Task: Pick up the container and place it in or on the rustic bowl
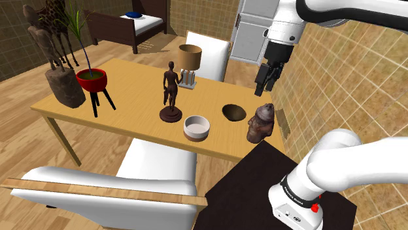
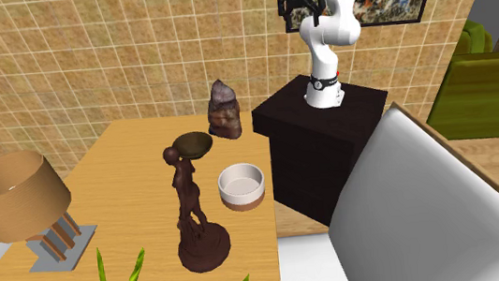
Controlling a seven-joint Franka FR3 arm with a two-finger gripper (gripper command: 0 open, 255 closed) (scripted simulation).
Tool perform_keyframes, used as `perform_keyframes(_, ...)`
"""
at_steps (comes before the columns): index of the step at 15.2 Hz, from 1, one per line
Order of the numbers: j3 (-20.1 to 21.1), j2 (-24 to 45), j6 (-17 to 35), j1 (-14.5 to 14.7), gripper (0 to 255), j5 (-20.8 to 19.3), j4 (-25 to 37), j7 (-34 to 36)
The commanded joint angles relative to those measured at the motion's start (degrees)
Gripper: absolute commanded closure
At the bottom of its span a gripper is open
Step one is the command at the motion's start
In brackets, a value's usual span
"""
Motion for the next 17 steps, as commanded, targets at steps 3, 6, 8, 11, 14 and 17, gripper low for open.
perform_keyframes(3, 0.5, 2.4, 4.0, 0.1, 0, 0.1, -1.6, 0.0)
perform_keyframes(6, 1.2, 6.7, 10.1, 0.2, 0, 0.2, -3.4, 0.0)
perform_keyframes(8, 1.7, 9.9, 14.1, 0.3, 0, 0.3, -4.1, -0.1)
perform_keyframes(11, 2.3, 15.2, 20.0, 0.4, 0, 0.4, -4.7, 0.0)
perform_keyframes(14, 2.9, 21.1, 25.7, 0.5, 0, 0.4, -4.4, 0.1)
perform_keyframes(17, 3.4, 27.3, 31.0, 0.6, 0, 0.2, -3.5, 0.3)
